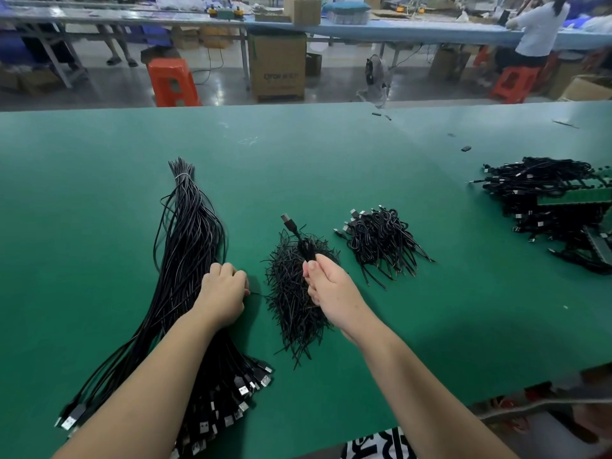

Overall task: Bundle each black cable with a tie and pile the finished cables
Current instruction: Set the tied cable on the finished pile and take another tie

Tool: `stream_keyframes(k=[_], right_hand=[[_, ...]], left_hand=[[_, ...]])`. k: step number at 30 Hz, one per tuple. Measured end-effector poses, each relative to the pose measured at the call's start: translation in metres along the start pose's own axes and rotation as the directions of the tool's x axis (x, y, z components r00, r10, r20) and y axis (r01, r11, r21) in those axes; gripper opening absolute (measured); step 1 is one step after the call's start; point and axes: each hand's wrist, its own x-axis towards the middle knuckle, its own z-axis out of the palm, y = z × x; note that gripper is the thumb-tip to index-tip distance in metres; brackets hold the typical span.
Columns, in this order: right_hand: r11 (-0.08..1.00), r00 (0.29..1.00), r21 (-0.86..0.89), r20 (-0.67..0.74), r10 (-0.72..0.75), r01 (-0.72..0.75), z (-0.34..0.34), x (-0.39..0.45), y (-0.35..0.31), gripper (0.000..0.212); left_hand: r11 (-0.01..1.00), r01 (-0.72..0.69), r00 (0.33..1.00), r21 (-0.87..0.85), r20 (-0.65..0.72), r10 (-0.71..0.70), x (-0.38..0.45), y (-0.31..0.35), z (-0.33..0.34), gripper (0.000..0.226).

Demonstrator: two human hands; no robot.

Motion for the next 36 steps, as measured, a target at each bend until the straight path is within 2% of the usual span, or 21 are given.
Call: stream_keyframes(k=[4,7,9,10,12,14,17,21,25,27,30,32,34,36], right_hand=[[0.999,1.0,0.032,0.019,-0.007,0.006,-0.002,-0.001,0.0,0.032],[0.996,0.999,0.089,0.047,-0.023,0.019,0.0,-0.004,-0.006,0.029],[0.993,0.997,0.118,0.075,-0.028,0.019,0.004,-0.005,-0.01,0.028],[0.993,0.995,0.118,0.096,-0.035,0.024,0.006,-0.006,-0.012,0.028],[0.996,0.988,0.064,0.141,-0.071,0.062,0.012,-0.007,-0.014,0.029],[0.995,0.979,0.028,0.179,-0.098,0.094,0.021,-0.008,-0.016,0.027],[0.994,0.979,0.02,0.173,-0.106,0.104,0.029,-0.006,-0.017,0.023],[0.991,0.983,0.1,0.152,-0.106,0.091,0.03,-0.005,-0.016,0.031],[0.991,0.99,0.068,0.074,-0.118,0.113,0.028,-0.005,-0.017,0.034],[0.988,0.99,0.085,0.039,-0.135,0.131,0.028,-0.005,-0.019,0.027],[0.983,0.992,0.129,-0.008,-0.127,0.127,0.028,-0.003,-0.019,0.028],[0.98,0.994,0.168,-0.011,-0.111,0.111,0.027,-0.001,-0.019,0.031],[0.978,0.995,0.185,0.002,-0.097,0.095,0.026,-0.001,-0.02,0.03],[0.981,0.998,0.189,0.03,-0.057,0.051,0.025,-0.001,-0.021,0.032]], left_hand=[[0.999,-0.042,0.991,-0.024,-0.125,0.039,-0.012,-0.012,-0.013,0.007],[1.0,-0.02,0.971,-0.014,-0.237,0.016,-0.022,-0.019,-0.033,0.005],[0.994,0.002,0.948,-0.107,-0.316,-0.036,-0.026,-0.017,-0.047,0.01],[0.976,0.001,0.936,-0.216,-0.343,-0.077,-0.029,-0.013,-0.055,0.012],[0.866,-0.03,0.924,-0.498,-0.345,-0.166,-0.035,0.003,-0.073,0.011],[0.753,-0.085,0.925,-0.652,-0.333,-0.184,-0.041,0.022,-0.086,0.01],[0.687,-0.134,0.928,-0.714,-0.333,-0.165,-0.051,0.045,-0.094,0.015],[0.628,-0.156,0.945,-0.762,-0.301,-0.131,-0.06,0.055,-0.094,0.02],[0.59,-0.161,0.958,-0.791,-0.27,-0.1,-0.065,0.058,-0.094,0.018],[0.628,-0.176,0.951,-0.758,-0.297,-0.092,-0.067,0.06,-0.095,0.018],[0.722,-0.172,0.949,-0.67,-0.308,-0.06,-0.071,0.063,-0.092,0.006],[0.797,-0.178,0.927,-0.578,-0.37,-0.061,-0.075,0.062,-0.092,0.003],[0.899,-0.257,0.835,-0.353,-0.549,0.024,-0.077,0.06,-0.093,0.003],[0.931,-0.362,0.684,-0.057,-0.695,0.223,-0.076,0.055,-0.093,0.005]])
